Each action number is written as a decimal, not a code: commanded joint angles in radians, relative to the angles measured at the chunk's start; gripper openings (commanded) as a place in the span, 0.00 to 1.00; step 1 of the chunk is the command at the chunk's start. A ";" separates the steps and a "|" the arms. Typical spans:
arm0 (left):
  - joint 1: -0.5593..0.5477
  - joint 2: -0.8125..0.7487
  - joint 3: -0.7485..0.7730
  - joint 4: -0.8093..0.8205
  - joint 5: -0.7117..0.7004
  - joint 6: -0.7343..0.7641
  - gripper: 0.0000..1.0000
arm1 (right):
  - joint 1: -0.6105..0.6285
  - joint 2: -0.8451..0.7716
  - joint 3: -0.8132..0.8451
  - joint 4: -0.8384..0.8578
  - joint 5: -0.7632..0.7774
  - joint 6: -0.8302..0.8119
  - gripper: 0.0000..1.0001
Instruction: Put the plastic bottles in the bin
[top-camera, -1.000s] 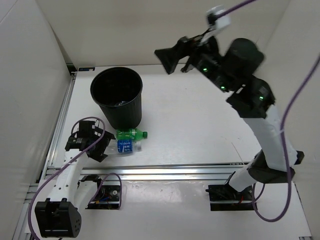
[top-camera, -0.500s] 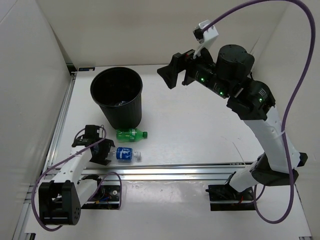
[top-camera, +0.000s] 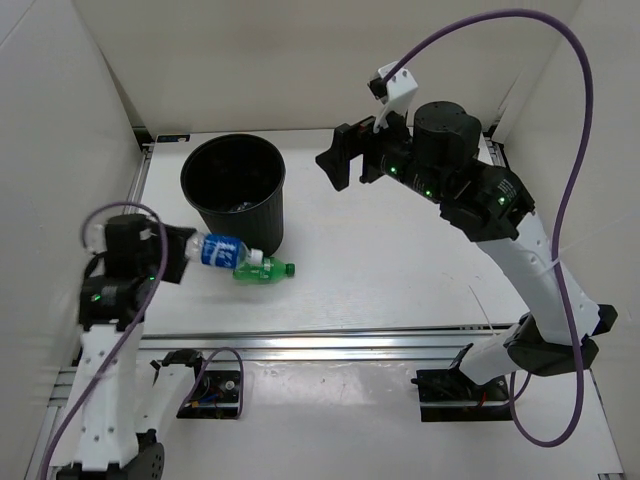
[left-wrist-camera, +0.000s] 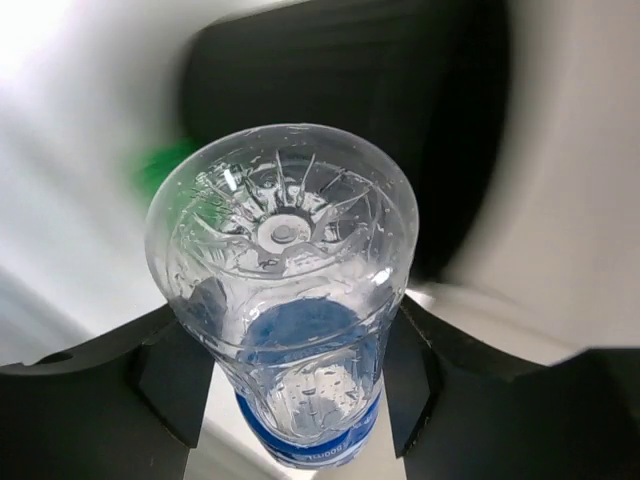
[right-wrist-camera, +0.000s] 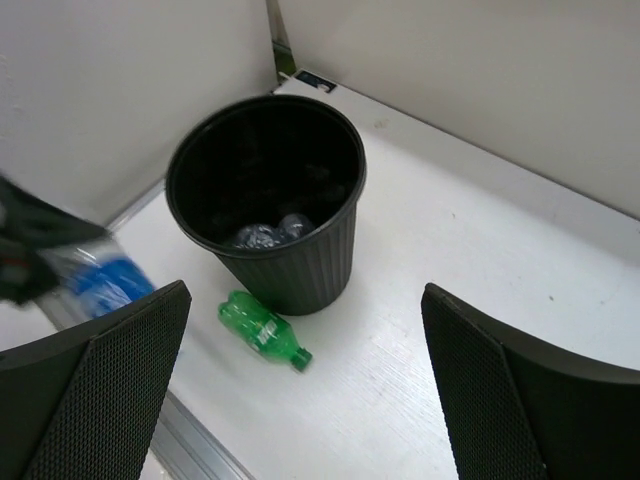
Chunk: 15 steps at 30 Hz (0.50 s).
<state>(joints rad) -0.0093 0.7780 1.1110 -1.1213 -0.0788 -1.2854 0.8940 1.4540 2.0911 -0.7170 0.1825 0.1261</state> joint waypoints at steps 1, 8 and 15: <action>0.003 0.004 0.292 -0.156 -0.120 0.070 0.57 | -0.017 -0.024 -0.020 0.005 0.029 0.001 1.00; 0.003 0.288 0.641 0.096 -0.202 0.346 0.59 | -0.026 -0.015 -0.051 0.024 0.009 0.012 1.00; -0.064 0.581 0.803 0.183 -0.274 0.554 1.00 | -0.026 -0.024 -0.072 0.024 -0.018 0.021 1.00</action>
<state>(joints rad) -0.0418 1.2675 1.8561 -0.9367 -0.3019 -0.8646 0.8715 1.4536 2.0232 -0.7315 0.1764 0.1436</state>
